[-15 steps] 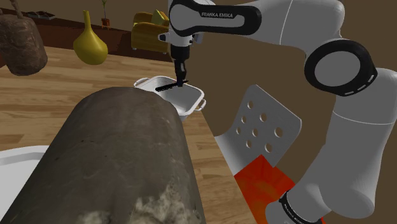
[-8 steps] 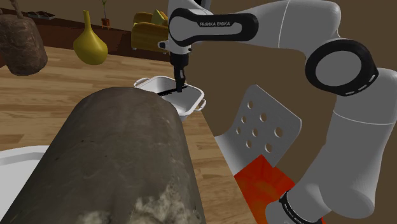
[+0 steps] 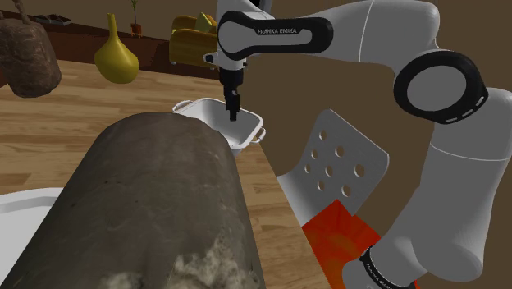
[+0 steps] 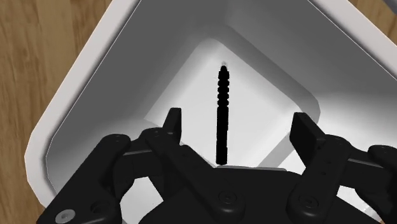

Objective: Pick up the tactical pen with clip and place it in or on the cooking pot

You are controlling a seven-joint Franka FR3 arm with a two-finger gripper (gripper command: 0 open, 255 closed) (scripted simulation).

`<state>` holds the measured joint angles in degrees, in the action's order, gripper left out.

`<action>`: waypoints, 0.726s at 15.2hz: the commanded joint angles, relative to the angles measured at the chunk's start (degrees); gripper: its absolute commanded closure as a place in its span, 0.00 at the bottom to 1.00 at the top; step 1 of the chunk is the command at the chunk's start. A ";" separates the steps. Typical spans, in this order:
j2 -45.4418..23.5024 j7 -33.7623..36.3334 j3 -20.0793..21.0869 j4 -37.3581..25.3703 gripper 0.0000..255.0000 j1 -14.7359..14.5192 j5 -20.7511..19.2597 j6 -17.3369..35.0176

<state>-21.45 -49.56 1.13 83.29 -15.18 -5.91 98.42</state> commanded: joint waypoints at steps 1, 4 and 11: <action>0.00 0.00 0.00 0.00 0.00 0.00 0.00 0.00; -0.22 -0.06 0.04 -2.24 0.00 -0.11 0.02 -2.01; -1.47 -0.24 0.13 -9.42 0.00 -0.46 0.05 -7.96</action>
<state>-22.90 -49.81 1.26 73.98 -15.62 -5.87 90.58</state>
